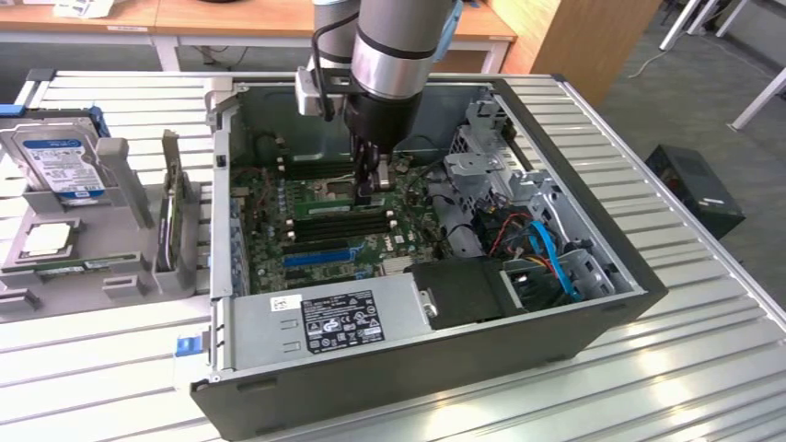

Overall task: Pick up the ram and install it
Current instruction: 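Insert the ram into the slot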

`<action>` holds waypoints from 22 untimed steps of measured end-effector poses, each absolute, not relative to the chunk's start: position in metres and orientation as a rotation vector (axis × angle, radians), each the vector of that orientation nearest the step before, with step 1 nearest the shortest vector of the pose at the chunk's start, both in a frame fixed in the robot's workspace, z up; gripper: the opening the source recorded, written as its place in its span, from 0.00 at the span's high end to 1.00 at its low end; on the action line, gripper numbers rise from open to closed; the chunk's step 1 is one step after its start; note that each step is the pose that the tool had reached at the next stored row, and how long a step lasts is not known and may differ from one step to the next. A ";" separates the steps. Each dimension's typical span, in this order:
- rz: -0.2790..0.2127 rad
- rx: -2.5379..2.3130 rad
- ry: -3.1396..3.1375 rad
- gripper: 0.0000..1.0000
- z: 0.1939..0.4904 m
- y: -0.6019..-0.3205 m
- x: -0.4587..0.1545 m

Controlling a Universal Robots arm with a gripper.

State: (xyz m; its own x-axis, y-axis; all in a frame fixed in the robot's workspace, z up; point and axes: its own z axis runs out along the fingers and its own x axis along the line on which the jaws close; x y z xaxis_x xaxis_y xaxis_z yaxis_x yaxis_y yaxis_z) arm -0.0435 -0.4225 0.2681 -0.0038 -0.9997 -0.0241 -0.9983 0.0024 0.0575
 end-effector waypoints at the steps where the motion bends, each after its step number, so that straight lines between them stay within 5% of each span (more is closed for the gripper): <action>1: -0.090 2.200 -2.207 0.88 0.268 -0.422 -0.044; 22: -0.089 2.201 -2.208 0.88 0.260 -0.422 -0.037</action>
